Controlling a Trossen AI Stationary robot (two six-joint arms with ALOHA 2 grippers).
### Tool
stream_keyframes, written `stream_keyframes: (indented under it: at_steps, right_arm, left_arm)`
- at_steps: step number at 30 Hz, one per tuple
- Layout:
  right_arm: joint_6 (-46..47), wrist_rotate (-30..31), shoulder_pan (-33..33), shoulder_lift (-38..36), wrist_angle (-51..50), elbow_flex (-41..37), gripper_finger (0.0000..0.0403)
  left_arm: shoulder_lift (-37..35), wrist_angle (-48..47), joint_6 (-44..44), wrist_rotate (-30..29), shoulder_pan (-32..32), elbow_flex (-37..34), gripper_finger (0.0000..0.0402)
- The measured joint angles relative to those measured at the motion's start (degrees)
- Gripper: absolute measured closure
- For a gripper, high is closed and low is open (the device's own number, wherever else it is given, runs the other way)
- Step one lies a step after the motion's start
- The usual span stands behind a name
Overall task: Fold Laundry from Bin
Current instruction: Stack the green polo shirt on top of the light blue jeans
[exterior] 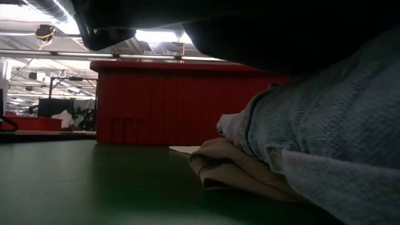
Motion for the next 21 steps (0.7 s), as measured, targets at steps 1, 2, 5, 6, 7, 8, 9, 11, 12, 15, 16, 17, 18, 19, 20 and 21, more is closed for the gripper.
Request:
stream_keyframes:
  at_steps: [1, 2, 5, 6, 7, 8, 9, 11, 12, 15, 16, 17, 18, 19, 20, 21]
  right_arm:
    - [0.04, 0.07, 0.26, 0.00, 0.85, 0.00, 0.0395]
    - [0.39, 0.25, 0.59, 0.00, 1.74, 0.00, 0.0393]
    - [3.17, 0.39, 1.26, 0.00, 2.91, 0.02, 0.0385]
    - [4.16, 0.14, 1.51, 0.00, 2.68, 0.16, 0.0387]
    - [4.91, 0.05, 1.88, 0.00, 2.41, 0.41, 0.0391]
    - [5.64, 0.03, 2.19, 0.00, 2.14, 0.83, 0.0395]
    - [6.07, 0.02, 2.59, 0.00, 2.03, 1.31, 0.0397]
    - [7.17, 0.00, 3.53, 0.00, 2.05, 2.89, 0.0395]
    - [7.75, -0.02, 4.06, 0.00, 2.05, 3.87, 0.0393]
    - [9.24, 0.04, 5.78, 0.00, 2.22, 7.52, 0.0394]
    - [9.53, 0.27, 6.36, 0.00, 2.22, 8.83, 0.0397]
    - [10.01, 1.05, 6.95, 0.00, 2.26, 10.10, 0.0398]
    - [10.77, 2.08, 7.52, 0.00, 2.29, 11.23, 0.0399]
    - [11.69, 3.24, 8.02, 0.00, 2.30, 12.28, 0.0398]
    - [12.80, 4.35, 8.53, 0.00, 2.30, 13.27, 0.0396]
    - [14.09, 5.40, 9.06, 0.00, 2.41, 14.16, 0.0395]
  left_arm:
    - [0.00, 0.00, 0.09, -0.05, 0.00, 0.00, 0.0391]
    - [0.00, 0.03, 0.24, -0.08, 0.00, 0.00, 0.0391]
    - [0.00, 0.59, 1.25, -0.24, 0.00, 0.00, 0.0391]
    - [0.00, 1.04, 1.25, -0.24, 0.03, 0.00, 0.0391]
    - [0.00, 1.58, 1.33, -0.24, 0.09, 0.00, 0.0391]
    - [0.00, 2.38, 1.46, -0.20, 0.17, 0.00, 0.0391]
    - [0.00, 3.32, 1.50, 0.06, 0.24, 0.02, 0.0391]
    - [0.00, 4.74, 1.51, 1.13, 0.49, 0.08, 0.0391]
    - [0.00, 5.33, 1.49, 1.76, 0.65, 0.09, 0.0391]
    - [0.02, 5.26, 2.14, 2.34, 0.99, 1.77, 0.0391]
    - [0.02, 5.06, 3.20, 2.64, 1.01, 2.96, 0.0392]
    - [0.02, 4.36, 4.62, 3.30, 1.09, 4.49, 0.0394]
    - [0.02, 3.24, 5.95, 3.89, 1.14, 6.26, 0.0395]
    - [0.00, 1.29, 7.17, 4.57, 1.25, 8.11, 0.0396]
    - [0.00, -1.19, 8.20, 4.93, 1.25, 10.21, 0.0397]
    - [0.02, -4.11, 9.26, 5.01, 1.25, 12.47, 0.0397]
